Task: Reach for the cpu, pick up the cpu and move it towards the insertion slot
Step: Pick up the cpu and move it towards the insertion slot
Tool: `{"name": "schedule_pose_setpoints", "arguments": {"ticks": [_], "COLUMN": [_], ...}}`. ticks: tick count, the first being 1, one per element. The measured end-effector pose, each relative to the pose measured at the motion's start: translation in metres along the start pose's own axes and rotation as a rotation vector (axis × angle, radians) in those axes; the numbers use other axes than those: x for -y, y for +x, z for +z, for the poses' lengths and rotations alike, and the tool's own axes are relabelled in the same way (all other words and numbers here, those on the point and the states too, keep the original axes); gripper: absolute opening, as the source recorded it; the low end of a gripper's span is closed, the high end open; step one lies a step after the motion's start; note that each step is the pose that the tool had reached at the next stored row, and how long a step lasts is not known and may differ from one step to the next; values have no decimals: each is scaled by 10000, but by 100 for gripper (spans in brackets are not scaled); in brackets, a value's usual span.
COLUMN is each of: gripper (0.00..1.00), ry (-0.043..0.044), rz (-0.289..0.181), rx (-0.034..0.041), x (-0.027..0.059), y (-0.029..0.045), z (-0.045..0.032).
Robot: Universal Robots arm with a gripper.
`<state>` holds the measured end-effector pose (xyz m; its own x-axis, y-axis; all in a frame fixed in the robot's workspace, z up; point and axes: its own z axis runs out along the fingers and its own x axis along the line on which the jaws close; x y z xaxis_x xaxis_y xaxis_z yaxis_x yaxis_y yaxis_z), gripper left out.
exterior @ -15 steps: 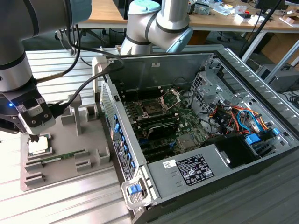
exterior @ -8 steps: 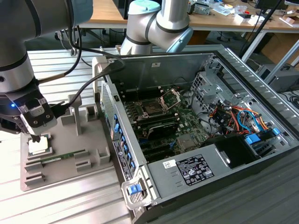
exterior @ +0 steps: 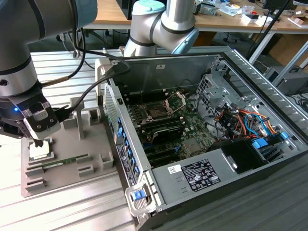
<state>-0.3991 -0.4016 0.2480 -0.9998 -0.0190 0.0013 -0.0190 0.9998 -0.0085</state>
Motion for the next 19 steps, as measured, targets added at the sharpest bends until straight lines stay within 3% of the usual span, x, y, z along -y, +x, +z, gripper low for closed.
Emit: {"name": "schedule_pose_setpoints", "arguments": {"ticks": [19], "gripper": [10], "ry": [12], "rz": [0], "rx": [-1], "x": [1], "y": [-76], "z": [62]}}
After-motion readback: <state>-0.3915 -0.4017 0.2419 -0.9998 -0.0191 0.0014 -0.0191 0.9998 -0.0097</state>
